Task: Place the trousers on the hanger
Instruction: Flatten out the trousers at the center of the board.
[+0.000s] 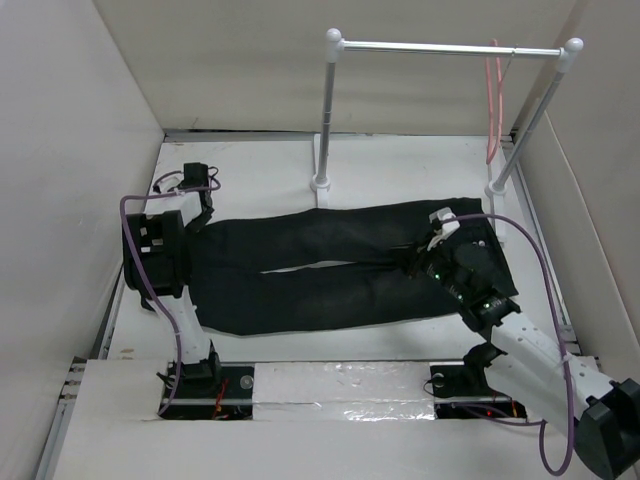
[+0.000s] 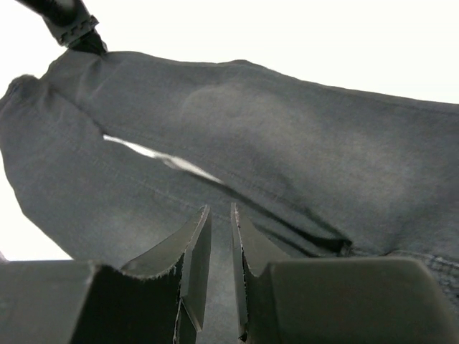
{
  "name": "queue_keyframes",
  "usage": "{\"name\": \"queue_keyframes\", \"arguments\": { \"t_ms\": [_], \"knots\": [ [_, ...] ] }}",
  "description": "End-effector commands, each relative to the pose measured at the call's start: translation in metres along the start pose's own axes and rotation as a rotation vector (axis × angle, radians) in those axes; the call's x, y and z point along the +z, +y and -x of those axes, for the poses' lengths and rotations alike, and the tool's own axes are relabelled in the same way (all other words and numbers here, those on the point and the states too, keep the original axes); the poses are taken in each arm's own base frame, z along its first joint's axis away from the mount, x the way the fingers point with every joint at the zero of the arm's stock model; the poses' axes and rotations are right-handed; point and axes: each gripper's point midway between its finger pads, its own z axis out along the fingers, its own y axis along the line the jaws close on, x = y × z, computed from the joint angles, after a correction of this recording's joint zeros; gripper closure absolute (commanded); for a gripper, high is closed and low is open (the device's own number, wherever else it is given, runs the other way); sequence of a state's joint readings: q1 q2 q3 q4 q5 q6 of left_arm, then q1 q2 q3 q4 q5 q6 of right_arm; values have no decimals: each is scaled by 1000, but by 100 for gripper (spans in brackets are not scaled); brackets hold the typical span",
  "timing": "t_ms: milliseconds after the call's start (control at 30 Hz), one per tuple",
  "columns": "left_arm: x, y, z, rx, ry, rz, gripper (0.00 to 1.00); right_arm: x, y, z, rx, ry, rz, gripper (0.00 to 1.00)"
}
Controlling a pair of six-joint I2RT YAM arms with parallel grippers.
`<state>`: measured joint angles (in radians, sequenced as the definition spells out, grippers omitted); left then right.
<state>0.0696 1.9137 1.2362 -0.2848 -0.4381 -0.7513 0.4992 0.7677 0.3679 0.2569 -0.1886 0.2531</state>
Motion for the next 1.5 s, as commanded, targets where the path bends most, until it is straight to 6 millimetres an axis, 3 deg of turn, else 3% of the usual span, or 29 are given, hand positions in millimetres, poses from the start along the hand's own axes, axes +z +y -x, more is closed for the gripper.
{"name": "queue_keyframes", "arguments": {
  "t_ms": [0,233,333,433,467,500,567,600,633,667,700,733,767,800,833,900,933,1067,1133,1300,1467],
  "knots": [
    [-4,-19,10,-15,14,-60,100,6,10,46,-40,-117,14,77],
    [-30,-83,81,-55,-86,-218,100,17,10,38,-47,-75,12,76],
    [-32,-102,93,-35,-90,-264,98,18,15,39,-63,-81,0,76],
    [-34,-105,96,-17,-83,-264,78,21,20,35,-88,-66,-4,72],
    [-37,-104,96,-15,-87,-269,62,22,19,38,-92,-70,-14,69],
    [-50,-102,105,-30,-113,-287,54,24,22,36,-102,-59,-3,65],
    [-56,-90,99,-44,-120,-289,45,29,26,31,-109,-37,12,62],
    [-79,-83,110,-97,-156,-314,44,30,30,30,-114,-33,22,59],
    [-75,-65,93,-107,-139,-290,44,32,34,28,-117,-30,35,59],
    [-81,-56,89,-130,-148,-294,44,33,34,26,-118,-25,36,59],
    [-108,-43,99,-177,-200,-325,44,33,39,25,-121,-20,56,60],
    [-99,-22,76,-194,-184,-294,44,33,40,25,-123,-22,60,64],
    [-103,-10,72,-218,-195,-284,44,32,46,24,-126,-18,81,70],
    [-121,7,78,-262,-242,-290,44,30,48,23,-127,-19,97,85],
    [-111,24,56,-258,-225,-262,44,29,50,24,-126,-23,105,95],
    [-122,44,51,-284,-247,-250,39,26,58,23,-132,-17,144,100],
    [-116,61,38,-271,-226,-202,39,25,63,21,-133,-9,158,100],
    [-115,102,25,-265,-233,-47,30,19,69,24,-140,-16,181,100],
    [-108,125,21,-277,-232,46,31,15,64,27,-140,-22,151,92],
    [-71,148,-1,-267,-92,104,34,6,58,36,-138,-59,110,83],
    [-58,150,-6,-214,-62,160,35,4,57,38,-141,-62,106,80]
  ]
}}
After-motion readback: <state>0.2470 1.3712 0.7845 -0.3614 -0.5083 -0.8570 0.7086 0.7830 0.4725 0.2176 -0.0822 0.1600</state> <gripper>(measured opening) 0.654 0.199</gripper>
